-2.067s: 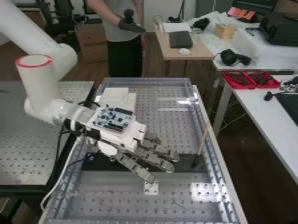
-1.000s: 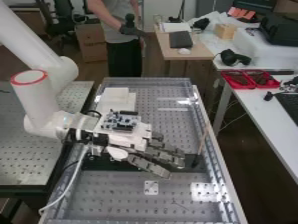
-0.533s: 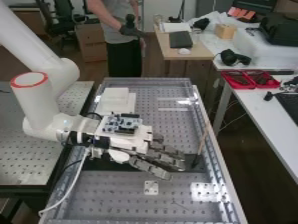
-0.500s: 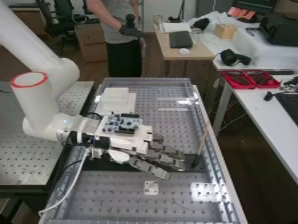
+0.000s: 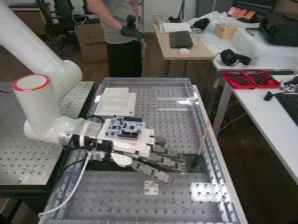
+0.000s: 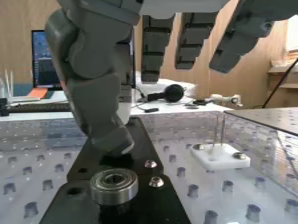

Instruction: Grab the pcb board and place it in the clear container

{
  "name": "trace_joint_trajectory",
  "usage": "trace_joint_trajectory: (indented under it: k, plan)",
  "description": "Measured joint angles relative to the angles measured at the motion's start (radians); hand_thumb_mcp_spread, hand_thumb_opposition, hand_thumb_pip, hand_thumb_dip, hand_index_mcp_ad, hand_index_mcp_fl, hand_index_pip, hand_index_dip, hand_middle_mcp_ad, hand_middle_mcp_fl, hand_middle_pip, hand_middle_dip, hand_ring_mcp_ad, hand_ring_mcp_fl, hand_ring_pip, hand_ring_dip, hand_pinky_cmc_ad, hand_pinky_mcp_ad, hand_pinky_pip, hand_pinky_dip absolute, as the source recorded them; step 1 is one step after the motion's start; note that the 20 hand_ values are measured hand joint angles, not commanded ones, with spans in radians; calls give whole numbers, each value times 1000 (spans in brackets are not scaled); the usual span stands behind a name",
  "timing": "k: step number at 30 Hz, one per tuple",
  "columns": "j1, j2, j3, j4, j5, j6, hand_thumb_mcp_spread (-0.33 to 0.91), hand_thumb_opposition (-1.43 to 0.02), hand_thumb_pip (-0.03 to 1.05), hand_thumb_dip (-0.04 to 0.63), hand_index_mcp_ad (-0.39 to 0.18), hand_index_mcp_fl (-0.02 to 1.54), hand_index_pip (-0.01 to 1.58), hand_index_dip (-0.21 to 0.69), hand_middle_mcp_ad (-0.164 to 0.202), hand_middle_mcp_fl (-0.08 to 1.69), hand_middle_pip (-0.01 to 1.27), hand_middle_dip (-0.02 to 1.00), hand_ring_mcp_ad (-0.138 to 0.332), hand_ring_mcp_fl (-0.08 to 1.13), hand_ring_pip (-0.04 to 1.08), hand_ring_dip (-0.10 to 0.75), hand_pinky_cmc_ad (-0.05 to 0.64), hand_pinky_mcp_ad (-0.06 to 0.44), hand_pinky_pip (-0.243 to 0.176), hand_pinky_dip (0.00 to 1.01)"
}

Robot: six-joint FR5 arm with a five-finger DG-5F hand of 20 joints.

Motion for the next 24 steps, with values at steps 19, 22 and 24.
trace_joint_trajectory:
  k: [19,22,24]
  plan:
    - [-2,-17,15,-11,-7,7,714,-869,449,316,-206,222,1532,328,-47,208,134,188,58,77,124,72,363,178,3,154]
    - [-3,-19,20,-17,-11,5,714,-869,449,316,-206,216,1532,328,-47,204,138,188,58,77,124,72,363,178,3,154]
    - [-5,-21,24,-23,-13,5,714,-869,449,316,-202,236,1534,328,-47,208,138,188,58,77,124,72,363,178,3,154]
